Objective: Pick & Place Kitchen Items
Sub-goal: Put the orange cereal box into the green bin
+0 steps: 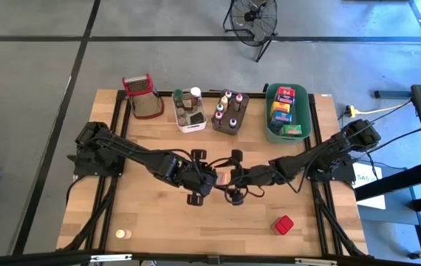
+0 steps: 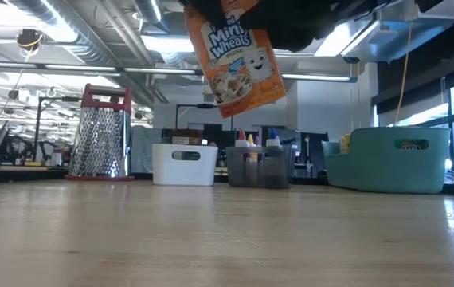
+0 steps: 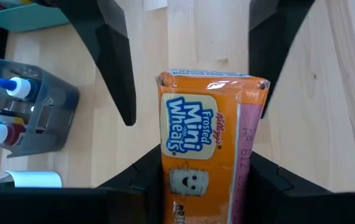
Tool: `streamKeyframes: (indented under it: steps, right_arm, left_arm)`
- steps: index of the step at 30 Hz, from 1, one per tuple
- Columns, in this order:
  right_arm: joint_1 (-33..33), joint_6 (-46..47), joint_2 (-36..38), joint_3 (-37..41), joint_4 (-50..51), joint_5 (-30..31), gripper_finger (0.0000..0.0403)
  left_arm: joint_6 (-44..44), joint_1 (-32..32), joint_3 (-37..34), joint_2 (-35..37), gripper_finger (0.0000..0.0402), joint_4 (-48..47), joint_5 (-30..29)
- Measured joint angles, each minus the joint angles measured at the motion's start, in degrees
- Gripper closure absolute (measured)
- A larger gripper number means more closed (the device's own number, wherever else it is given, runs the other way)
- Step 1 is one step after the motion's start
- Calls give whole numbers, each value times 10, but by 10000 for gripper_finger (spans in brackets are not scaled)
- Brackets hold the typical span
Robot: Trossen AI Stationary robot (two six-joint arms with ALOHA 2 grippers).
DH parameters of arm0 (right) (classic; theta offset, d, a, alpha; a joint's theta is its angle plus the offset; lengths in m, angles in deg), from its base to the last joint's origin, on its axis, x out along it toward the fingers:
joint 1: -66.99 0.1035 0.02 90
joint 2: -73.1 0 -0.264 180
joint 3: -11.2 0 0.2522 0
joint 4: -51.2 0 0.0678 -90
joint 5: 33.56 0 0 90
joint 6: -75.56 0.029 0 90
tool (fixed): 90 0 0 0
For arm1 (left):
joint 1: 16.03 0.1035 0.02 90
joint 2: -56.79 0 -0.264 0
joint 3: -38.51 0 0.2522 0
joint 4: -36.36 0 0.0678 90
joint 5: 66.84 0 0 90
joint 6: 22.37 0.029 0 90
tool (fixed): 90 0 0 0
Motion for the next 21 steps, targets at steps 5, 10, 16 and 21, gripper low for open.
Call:
streamKeyframes:
  steps: [5,10,16,21]
  right_arm:
    - [-2,0,0,0,5,-1,94]
    - [-2,-1,0,0,9,-1,153]
    - [-2,-4,0,0,10,-2,231]
    - [-2,-6,0,0,10,-1,273]
  left_arm:
    - [0,0,0,0,256,0,0]
    - [-1,0,0,0,256,0,0]
    - [-15,0,0,0,254,1,0]
    - [-15,0,0,0,228,4,0]
